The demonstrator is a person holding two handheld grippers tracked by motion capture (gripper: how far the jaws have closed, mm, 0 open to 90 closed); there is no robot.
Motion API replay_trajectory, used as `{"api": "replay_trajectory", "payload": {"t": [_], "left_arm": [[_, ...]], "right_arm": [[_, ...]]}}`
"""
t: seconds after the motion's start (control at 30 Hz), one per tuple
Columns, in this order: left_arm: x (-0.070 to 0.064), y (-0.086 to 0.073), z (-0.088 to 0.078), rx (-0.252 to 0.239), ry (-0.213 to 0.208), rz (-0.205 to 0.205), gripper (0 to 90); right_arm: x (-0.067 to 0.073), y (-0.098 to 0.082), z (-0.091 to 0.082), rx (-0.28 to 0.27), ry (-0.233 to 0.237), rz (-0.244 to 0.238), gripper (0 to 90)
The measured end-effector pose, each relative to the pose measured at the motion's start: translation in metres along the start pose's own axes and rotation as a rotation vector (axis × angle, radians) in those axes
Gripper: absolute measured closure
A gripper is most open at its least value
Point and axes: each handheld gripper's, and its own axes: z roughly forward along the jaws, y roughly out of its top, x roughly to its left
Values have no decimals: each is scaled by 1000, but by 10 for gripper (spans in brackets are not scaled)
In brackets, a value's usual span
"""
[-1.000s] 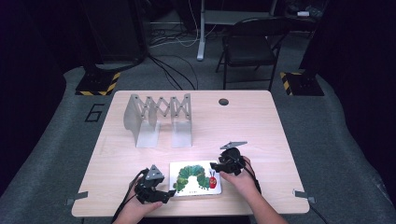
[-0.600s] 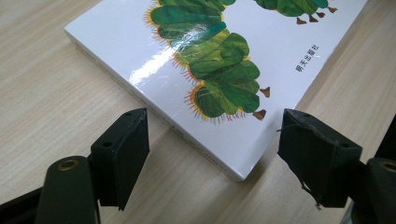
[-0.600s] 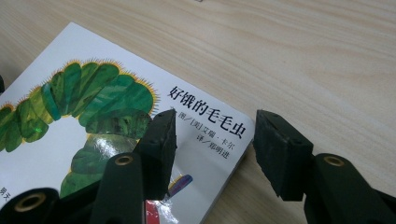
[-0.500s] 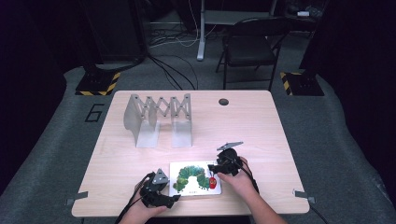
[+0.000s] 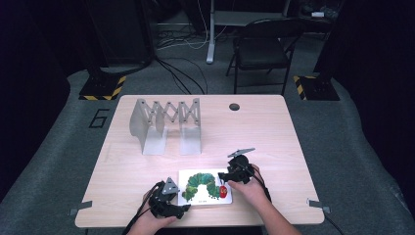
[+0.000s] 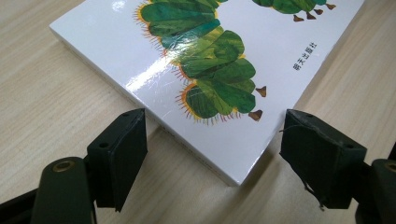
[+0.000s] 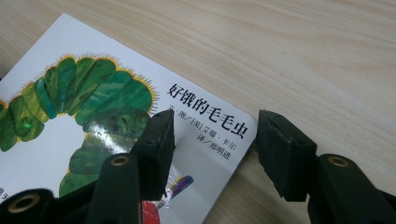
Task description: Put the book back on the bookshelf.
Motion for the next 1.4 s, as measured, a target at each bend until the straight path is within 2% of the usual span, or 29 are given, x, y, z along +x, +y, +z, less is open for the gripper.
{"api": "replay_trajectory", "payload": {"t": [0.1,0.23,0.33,0.37,0.43,0.47,0.5,0.6,0.7,0.9,1.1,1.4], "left_arm": [[0,1,3,-20,1,4,228],[1,2,4,-17,5,6,229],[-1,2,4,-17,5,2,225],[-3,2,4,-7,21,19,222],[-4,2,5,-5,16,22,217],[-5,2,5,-5,28,21,210],[-5,2,5,-8,29,25,204],[-7,2,6,-11,34,24,196],[-7,2,6,-12,35,23,197],[-10,1,7,-13,67,31,196],[-11,1,8,-10,64,30,174],[-12,1,9,-11,70,40,154]], "right_arm": [[-4,0,-1,0,-3,13,466],[-5,0,-1,-1,-9,32,455],[-5,0,-1,-1,-7,29,443],[-5,0,-1,3,-7,28,442],[-4,0,-1,5,-6,33,440],[-3,0,-1,5,-11,40,440],[-5,1,-1,6,-12,26,441],[-5,1,-1,13,-2,47,445],[-6,1,-1,15,-2,48,444],[-6,3,-2,22,8,77,446],[-9,3,-5,9,29,108,454],[-9,4,-7,-1,28,100,457]]}}
